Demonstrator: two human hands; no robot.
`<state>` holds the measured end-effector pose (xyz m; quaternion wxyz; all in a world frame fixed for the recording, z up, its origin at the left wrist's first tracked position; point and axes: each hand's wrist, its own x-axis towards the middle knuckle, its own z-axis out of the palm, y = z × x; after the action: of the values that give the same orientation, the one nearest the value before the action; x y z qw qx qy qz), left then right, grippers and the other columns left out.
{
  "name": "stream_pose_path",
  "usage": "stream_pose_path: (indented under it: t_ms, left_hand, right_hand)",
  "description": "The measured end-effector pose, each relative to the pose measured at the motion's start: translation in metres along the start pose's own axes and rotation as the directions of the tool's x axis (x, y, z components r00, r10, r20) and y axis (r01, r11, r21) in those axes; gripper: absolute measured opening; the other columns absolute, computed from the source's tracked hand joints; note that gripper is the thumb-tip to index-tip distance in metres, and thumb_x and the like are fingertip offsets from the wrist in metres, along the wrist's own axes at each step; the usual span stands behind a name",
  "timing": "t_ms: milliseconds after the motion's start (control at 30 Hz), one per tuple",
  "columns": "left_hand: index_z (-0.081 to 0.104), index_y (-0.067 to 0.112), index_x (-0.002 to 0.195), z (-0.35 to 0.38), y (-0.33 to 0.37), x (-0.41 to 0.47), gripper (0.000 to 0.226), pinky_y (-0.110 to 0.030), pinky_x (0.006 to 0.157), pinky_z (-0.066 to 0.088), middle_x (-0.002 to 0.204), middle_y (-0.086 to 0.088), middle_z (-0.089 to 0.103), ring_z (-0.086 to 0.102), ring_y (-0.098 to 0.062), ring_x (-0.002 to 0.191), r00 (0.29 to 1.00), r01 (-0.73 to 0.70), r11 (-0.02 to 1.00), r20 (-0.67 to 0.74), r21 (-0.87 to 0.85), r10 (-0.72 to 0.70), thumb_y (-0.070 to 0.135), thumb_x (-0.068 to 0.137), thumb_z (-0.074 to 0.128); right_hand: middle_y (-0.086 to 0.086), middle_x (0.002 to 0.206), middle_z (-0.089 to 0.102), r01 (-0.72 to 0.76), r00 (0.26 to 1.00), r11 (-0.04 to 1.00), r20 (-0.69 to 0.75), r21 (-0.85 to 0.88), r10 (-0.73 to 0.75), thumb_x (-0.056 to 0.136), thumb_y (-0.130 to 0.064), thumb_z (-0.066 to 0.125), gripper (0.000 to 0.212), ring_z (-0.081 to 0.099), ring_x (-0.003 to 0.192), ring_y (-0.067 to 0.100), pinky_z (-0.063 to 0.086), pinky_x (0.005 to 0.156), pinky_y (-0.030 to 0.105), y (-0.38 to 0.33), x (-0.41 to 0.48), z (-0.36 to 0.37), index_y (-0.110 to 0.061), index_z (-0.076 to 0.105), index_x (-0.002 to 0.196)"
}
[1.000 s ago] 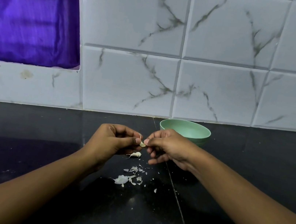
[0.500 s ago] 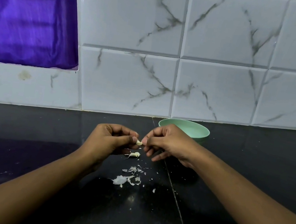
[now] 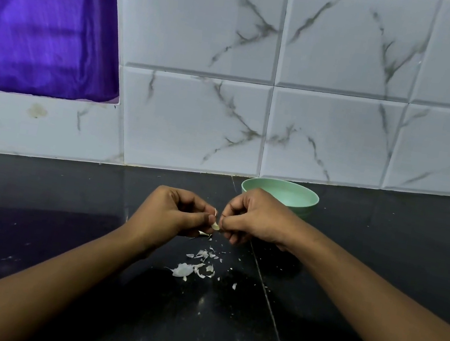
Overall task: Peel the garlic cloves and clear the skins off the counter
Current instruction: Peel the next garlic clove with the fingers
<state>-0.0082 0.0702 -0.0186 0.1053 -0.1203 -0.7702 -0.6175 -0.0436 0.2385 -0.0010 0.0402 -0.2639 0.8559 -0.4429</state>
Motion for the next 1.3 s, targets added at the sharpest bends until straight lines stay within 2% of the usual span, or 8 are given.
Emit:
stream_pose_path:
  t_ms: [233,367,567,700,800,900,1100,1300]
  left_hand:
    - [0.073,0.006,0.075,-0.001,0.0,0.001,0.009,-0.019,0.057,0.054,0.065,-0.012,0.071,0.067,-0.012,0.059,0.999,-0.043,0.996,0.001,0.073,0.043,-0.003,0.077,0.072]
    - [0.073,0.004,0.077,-0.001,0.0,0.001,0.008,-0.018,0.055,0.053,0.064,-0.011,0.071,0.066,-0.011,0.056,1.0,-0.029,0.998,-0.001,0.059,0.029,-0.004,0.077,0.072]
    - [0.074,0.014,0.069,-0.003,0.001,0.001,0.021,-0.024,0.062,0.055,0.07,-0.015,0.072,0.064,-0.014,0.06,0.998,-0.055,0.996,-0.009,0.07,0.056,-0.005,0.076,0.071]
    - [0.072,0.01,0.07,-0.002,0.002,0.001,0.02,-0.022,0.059,0.056,0.063,-0.008,0.071,0.065,-0.014,0.058,0.999,-0.042,0.999,-0.011,-0.014,0.042,-0.008,0.077,0.069]
    - [0.071,0.007,0.073,0.001,0.002,0.001,0.017,-0.025,0.062,0.056,0.065,-0.008,0.071,0.067,-0.014,0.059,1.0,-0.026,0.999,0.009,-0.042,0.027,-0.009,0.078,0.067]
    - [0.069,0.004,0.078,0.0,0.001,0.001,0.014,-0.024,0.061,0.056,0.067,-0.008,0.072,0.069,-0.013,0.06,1.0,0.015,0.996,0.002,-0.088,-0.015,-0.009,0.081,0.064]
    - [0.067,0.006,0.077,-0.006,-0.003,0.003,0.012,-0.023,0.059,0.055,0.068,-0.005,0.072,0.069,-0.012,0.06,0.994,0.109,0.989,0.007,-0.1,-0.108,-0.005,0.083,0.063]
    - [0.067,0.008,0.076,-0.007,-0.002,0.004,0.013,-0.021,0.055,0.054,0.07,-0.007,0.072,0.068,-0.013,0.058,0.988,0.154,0.984,0.033,-0.093,-0.152,-0.001,0.084,0.063]
  right_hand:
    - [-0.009,0.049,0.058,0.063,0.991,0.963,-0.098,-0.263,-0.092,0.074,-0.017,0.073,0.02,0.052,0.045,0.0,0.038,0.048,0.011,-0.001,0.001,0.003,-0.021,0.062,0.058]
    - [-0.006,0.055,0.057,0.094,0.98,0.938,-0.134,-0.333,-0.146,0.069,-0.02,0.073,0.021,0.049,0.052,0.004,0.038,0.052,0.019,0.003,0.004,0.007,-0.024,0.058,0.055]
    - [-0.007,0.05,0.055,0.09,0.981,0.979,-0.152,-0.183,-0.118,0.074,-0.016,0.073,0.018,0.05,0.045,0.002,0.038,0.047,0.014,0.004,0.004,0.009,-0.018,0.061,0.061]
    - [-0.004,0.051,0.056,0.061,0.983,0.997,-0.179,0.055,-0.05,0.076,-0.008,0.069,0.01,0.053,0.045,0.005,0.047,0.049,0.019,0.006,0.005,0.011,-0.006,0.064,0.068]
    - [-0.002,0.05,0.054,0.033,0.979,0.969,-0.201,0.245,0.018,0.081,-0.003,0.064,0.019,0.049,0.044,0.007,0.053,0.05,0.024,0.006,0.008,0.008,-0.009,0.06,0.064]
    - [0.001,0.052,0.055,-0.044,0.986,0.951,-0.14,0.305,0.091,0.086,-0.005,0.06,0.021,0.049,0.043,0.006,0.053,0.049,0.024,0.004,0.007,-0.001,-0.008,0.061,0.065]
    - [0.0,0.06,0.061,-0.133,0.965,0.99,0.233,0.049,0.118,0.089,-0.013,0.06,0.017,0.05,0.048,0.006,0.051,0.049,0.021,0.003,-0.001,-0.015,-0.006,0.071,0.078]
    - [-0.007,0.051,0.057,-0.04,0.986,0.998,0.157,-0.051,0.047,0.075,-0.01,0.078,0.021,0.049,0.048,0.004,0.046,0.047,0.018,0.006,0.0,-0.004,-0.015,0.062,0.063]
